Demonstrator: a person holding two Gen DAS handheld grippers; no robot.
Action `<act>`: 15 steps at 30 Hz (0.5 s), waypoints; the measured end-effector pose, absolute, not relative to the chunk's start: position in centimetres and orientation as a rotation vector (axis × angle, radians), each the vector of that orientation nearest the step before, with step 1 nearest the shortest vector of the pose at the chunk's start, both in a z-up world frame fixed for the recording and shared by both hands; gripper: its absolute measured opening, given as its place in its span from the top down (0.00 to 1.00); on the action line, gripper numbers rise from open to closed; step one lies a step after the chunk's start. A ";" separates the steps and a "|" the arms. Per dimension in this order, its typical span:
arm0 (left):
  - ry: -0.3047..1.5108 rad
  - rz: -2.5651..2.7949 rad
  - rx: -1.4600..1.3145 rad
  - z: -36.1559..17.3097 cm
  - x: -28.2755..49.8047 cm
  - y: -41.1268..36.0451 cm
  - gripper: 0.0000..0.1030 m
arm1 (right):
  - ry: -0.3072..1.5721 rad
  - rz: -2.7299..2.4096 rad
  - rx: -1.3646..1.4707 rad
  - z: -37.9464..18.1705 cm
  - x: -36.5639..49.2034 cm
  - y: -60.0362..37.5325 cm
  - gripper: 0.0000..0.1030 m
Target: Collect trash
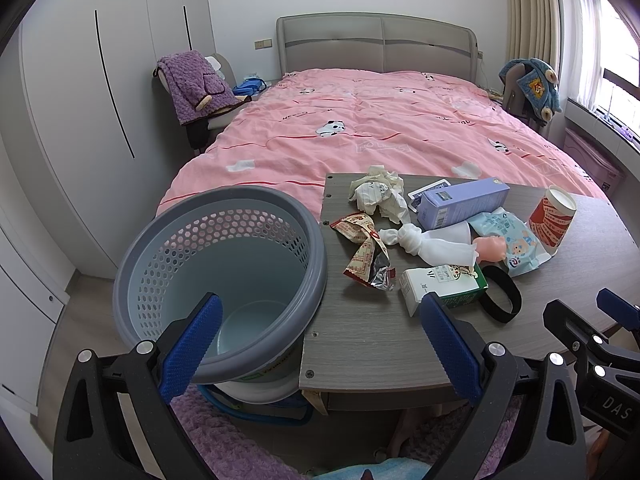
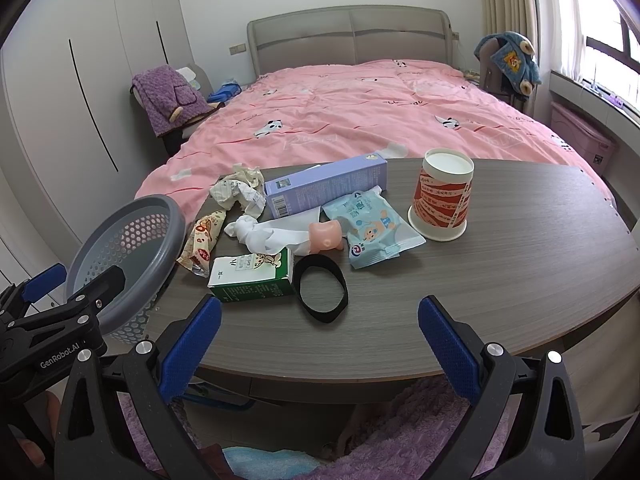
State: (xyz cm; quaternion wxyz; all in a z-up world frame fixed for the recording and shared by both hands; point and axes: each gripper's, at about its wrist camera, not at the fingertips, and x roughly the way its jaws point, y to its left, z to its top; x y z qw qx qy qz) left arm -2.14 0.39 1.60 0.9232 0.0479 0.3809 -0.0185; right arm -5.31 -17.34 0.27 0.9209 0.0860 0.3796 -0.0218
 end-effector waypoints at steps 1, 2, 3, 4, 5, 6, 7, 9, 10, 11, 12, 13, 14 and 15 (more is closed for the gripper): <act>0.783 -0.038 0.098 1.6 -2.1 0.5 0.08 | 0.780 -0.044 0.177 0.3 -5.3 -17.4 0.06; 0.783 -0.039 0.097 1.6 -2.1 0.4 0.08 | 0.781 -0.043 0.179 0.2 -5.3 -17.4 0.06; 0.785 -0.038 0.096 1.6 -2.1 0.4 0.08 | 0.783 -0.041 0.181 0.2 -5.3 -17.3 0.06; 0.787 -0.037 0.096 1.6 -2.0 0.5 0.08 | 0.786 -0.040 0.183 0.1 -5.2 -17.4 0.06; 0.788 -0.037 0.096 1.6 -2.0 0.5 0.08 | 0.789 -0.039 0.185 0.0 -5.2 -17.4 0.06; 0.789 -0.037 0.096 1.5 -1.9 0.5 0.08 | 0.793 -0.038 0.188 -0.2 -5.1 -17.5 0.06; 0.790 -0.036 0.098 1.5 -1.9 0.5 0.08 | 0.796 -0.038 0.190 -0.3 -5.1 -17.7 0.06; 0.790 -0.034 0.102 1.4 -1.8 0.3 0.08 | 0.803 -0.040 0.195 -0.6 -5.0 -18.0 0.06; 0.792 -0.033 0.104 1.3 -1.8 0.2 0.08 | 0.806 -0.042 0.198 -0.7 -5.0 -18.2 0.06; 0.793 -0.034 0.104 1.3 -1.7 0.2 0.08 | 0.810 -0.041 0.203 -0.9 -5.0 -18.5 0.06; 0.794 -0.034 0.105 1.1 -1.7 -0.1 0.08 | 0.814 -0.040 0.209 -1.1 -4.9 -18.7 0.06; 0.797 -0.033 0.106 1.0 -1.6 -0.1 0.08 | 0.819 -0.041 0.211 -1.3 -4.8 -18.9 0.06; 0.798 -0.034 0.107 0.9 -1.6 -0.2 0.08 | 0.824 -0.041 0.211 -1.6 -4.7 -19.1 0.06; 0.802 -0.035 0.108 0.7 -1.5 -0.3 0.08 | 0.829 -0.041 0.210 -1.9 -4.6 -19.2 0.06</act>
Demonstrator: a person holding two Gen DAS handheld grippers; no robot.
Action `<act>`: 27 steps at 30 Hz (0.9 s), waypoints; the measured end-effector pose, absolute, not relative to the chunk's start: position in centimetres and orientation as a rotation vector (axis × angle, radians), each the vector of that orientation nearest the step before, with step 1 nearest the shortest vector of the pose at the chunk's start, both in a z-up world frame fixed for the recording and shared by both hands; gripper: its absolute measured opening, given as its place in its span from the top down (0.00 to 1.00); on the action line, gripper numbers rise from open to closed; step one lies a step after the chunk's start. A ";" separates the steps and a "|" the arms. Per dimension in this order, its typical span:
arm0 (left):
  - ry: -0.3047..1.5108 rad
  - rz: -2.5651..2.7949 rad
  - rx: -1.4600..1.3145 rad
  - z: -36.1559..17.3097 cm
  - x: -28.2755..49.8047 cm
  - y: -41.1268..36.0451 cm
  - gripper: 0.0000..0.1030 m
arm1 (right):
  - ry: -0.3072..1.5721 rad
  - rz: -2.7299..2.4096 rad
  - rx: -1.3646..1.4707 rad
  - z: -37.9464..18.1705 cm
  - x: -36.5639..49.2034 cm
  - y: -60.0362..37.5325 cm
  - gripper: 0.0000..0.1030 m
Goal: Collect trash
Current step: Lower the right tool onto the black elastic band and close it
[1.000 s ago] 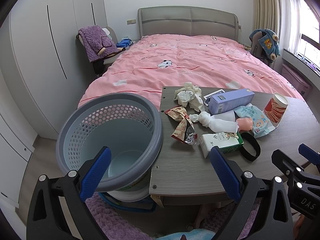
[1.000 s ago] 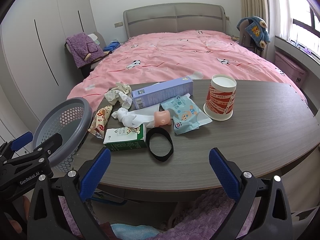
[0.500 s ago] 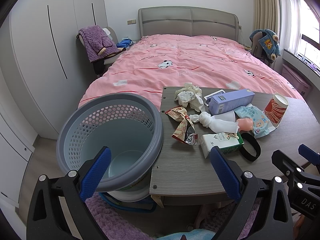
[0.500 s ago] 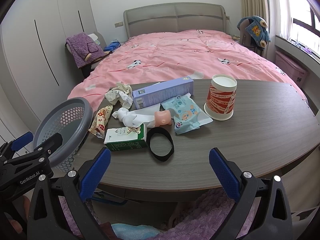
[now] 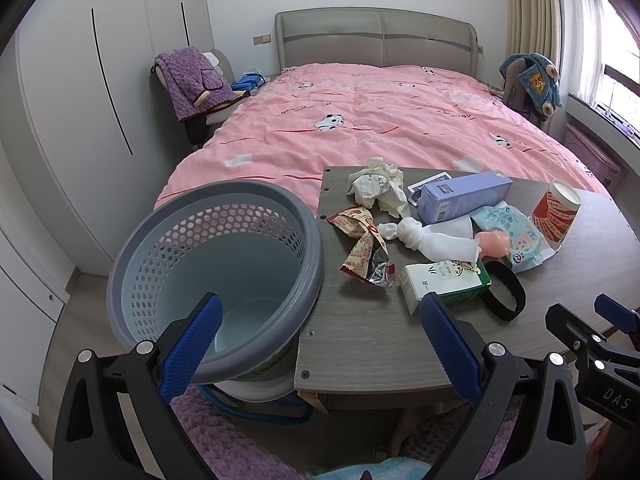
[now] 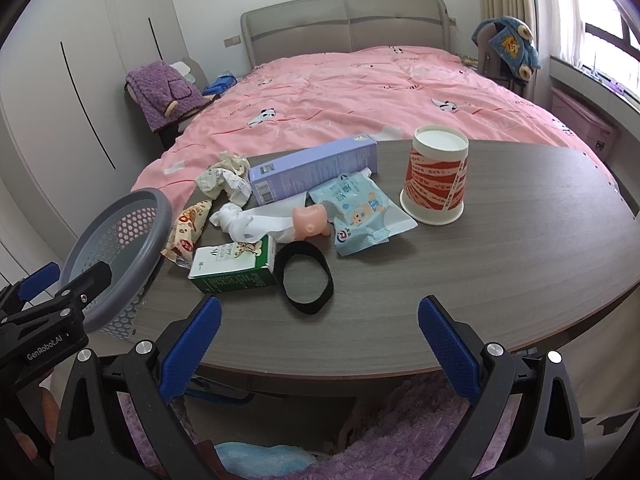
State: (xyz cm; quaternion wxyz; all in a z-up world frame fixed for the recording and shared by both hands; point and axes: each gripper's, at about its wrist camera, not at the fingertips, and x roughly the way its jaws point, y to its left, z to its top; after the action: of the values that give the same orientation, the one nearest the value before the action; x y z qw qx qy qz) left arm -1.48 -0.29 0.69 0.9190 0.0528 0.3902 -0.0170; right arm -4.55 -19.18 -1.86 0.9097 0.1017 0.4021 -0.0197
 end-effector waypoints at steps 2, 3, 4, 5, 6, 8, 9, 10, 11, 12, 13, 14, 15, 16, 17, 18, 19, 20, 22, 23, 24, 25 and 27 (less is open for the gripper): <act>0.809 -0.036 0.115 0.4 -1.3 -0.4 0.08 | 0.841 -0.037 0.202 -2.5 -4.2 -19.3 0.06; 0.817 -0.041 0.118 0.2 -1.1 -0.5 0.08 | 0.847 -0.035 0.195 -2.8 -4.0 -19.2 0.06; 0.824 -0.047 0.119 0.0 -1.0 -0.6 0.08 | 0.852 -0.033 0.188 -3.1 -3.8 -19.2 0.06; 0.833 -0.053 0.118 -0.3 -0.8 -0.6 0.08 | 0.857 -0.031 0.184 -3.4 -3.6 -19.3 0.06; 0.841 -0.056 0.116 -0.5 -0.6 -0.6 0.08 | 0.864 -0.028 0.180 -3.7 -3.4 -19.2 0.06; 0.852 -0.058 0.117 -0.9 -0.3 -0.6 0.08 | 0.876 -0.021 0.170 -4.3 -2.8 -19.1 0.06; 0.855 -0.055 0.120 -1.1 -0.2 -0.7 0.08 | 0.880 -0.020 0.167 -4.5 -2.6 -19.2 0.06; 0.859 -0.054 0.122 -1.3 -0.1 -0.8 0.08 | 0.883 -0.017 0.163 -4.8 -2.2 -19.1 0.06; 0.861 -0.054 0.123 -1.4 0.1 -0.8 0.08 | 0.887 -0.014 0.160 -5.0 -1.9 -19.1 0.07; 0.865 -0.052 0.123 -1.6 0.3 -0.9 0.08 | 0.890 -0.012 0.156 -5.3 -1.6 -19.1 0.07; 0.868 -0.052 0.123 -1.8 0.4 -0.9 0.08 | 0.891 -0.011 0.152 -5.5 -1.3 -19.1 0.07; 0.872 -0.051 0.121 -1.9 0.6 -0.9 0.08 | 0.894 -0.010 0.145 -5.7 -1.1 -19.0 0.07; 0.875 -0.048 0.119 -2.1 0.8 -0.8 0.08 | 0.897 -0.008 0.137 -5.9 -0.8 -19.0 0.07; 0.879 -0.046 0.118 -2.2 0.9 -0.8 0.08 | 0.899 -0.006 0.131 -6.0 -0.4 -18.8 0.08; 0.885 -0.043 0.117 -2.4 1.1 -0.8 0.08 | 0.903 -0.004 0.127 -6.2 -0.3 -18.7 0.10; 0.888 -0.040 0.116 -2.6 1.3 -0.7 0.08 | 0.910 0.000 0.124 -6.4 0.0 -18.7 0.14; 0.890 -0.037 0.115 -2.7 1.4 -0.7 0.08 | 0.914 0.002 0.123 -6.6 0.1 -18.6 0.15; 0.893 -0.034 0.112 -2.8 1.5 -0.6 0.08 | 0.918 0.004 0.122 -6.7 0.4 -18.6 0.16; 0.898 -0.033 0.108 -3.0 1.7 -0.5 0.08 | 0.922 0.007 0.116 -6.9 0.6 -18.5 0.17; 0.900 -0.033 0.108 -3.1 1.8 -0.5 0.08 | 0.923 0.005 0.109 -7.0 0.8 -18.5 0.19; 0.902 -0.034 0.107 -3.2 1.8 -0.5 0.08 | 0.925 0.004 0.103 -7.1 0.8 -18.4 0.21; 0.904 -0.035 0.108 -3.4 1.9 -0.6 0.08 | 0.926 0.003 0.097 -7.2 0.9 -18.4 0.22; 0.902 -0.039 0.107 -3.4 1.9 -0.6 0.08 | 0.928 0.005 0.092 -7.3 1.1 -18.3 0.26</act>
State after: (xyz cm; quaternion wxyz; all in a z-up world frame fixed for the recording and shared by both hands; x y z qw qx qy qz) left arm 1.89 -0.60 -3.44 0.8984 0.0519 0.4357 -0.0189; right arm 1.11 -18.30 -7.35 0.8933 0.0443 0.4472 0.0023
